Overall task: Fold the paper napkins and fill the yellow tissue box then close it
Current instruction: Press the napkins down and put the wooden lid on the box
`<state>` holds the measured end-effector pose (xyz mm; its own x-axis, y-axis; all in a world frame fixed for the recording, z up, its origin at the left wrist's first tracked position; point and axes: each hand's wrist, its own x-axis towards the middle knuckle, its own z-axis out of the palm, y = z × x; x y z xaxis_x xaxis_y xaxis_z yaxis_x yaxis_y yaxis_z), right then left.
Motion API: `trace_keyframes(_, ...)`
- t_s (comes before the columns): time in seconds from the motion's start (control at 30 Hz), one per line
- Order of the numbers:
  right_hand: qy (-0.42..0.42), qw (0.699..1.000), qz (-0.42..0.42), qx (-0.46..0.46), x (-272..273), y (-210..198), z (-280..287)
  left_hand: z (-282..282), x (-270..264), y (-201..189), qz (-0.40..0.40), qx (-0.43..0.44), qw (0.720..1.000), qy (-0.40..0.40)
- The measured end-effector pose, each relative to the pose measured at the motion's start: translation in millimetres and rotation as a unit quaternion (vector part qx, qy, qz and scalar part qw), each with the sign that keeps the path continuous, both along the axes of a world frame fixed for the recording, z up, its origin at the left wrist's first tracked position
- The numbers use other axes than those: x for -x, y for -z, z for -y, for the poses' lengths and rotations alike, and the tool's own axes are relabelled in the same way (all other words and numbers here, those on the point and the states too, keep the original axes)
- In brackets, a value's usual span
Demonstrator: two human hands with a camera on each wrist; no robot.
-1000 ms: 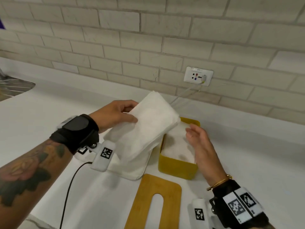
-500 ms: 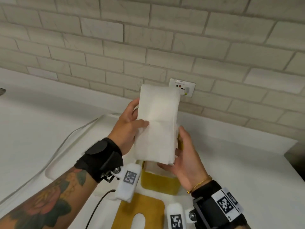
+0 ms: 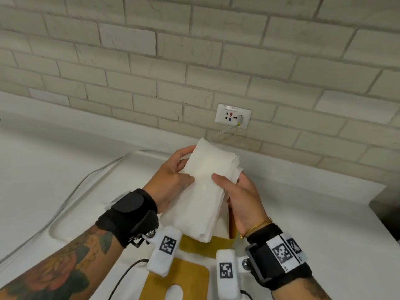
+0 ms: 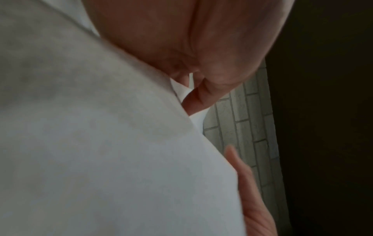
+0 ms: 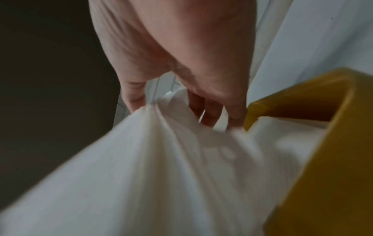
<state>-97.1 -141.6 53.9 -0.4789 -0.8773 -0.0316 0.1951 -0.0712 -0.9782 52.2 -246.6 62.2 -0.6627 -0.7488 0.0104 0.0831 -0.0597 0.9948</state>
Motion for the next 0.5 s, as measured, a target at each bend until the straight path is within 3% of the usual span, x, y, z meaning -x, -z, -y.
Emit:
trace_keyframes(0.2,0.044,0.998,-0.037,0.003,2.6,-8.4,17.2,-10.3,8.2,-9.3,0.016,0.066,0.997,-0.028)
trace_keyframes(0.3,0.010,0.997,-0.054,-0.057,-3.5,-3.2,22.9,-14.8,16.2,-9.4,0.026,0.077,0.996,-0.048)
trace_keyframes(0.4,-0.022,0.994,-0.066,-0.090,-2.9,1.2,23.6,-13.7,19.3,-7.3,0.051,0.070,0.995,-0.043)
trace_keyframes(0.5,0.012,0.988,-0.102,-0.112,9.5,3.2,24.8,-10.5,17.7,-1.1,0.077,0.032,0.996,-0.025)
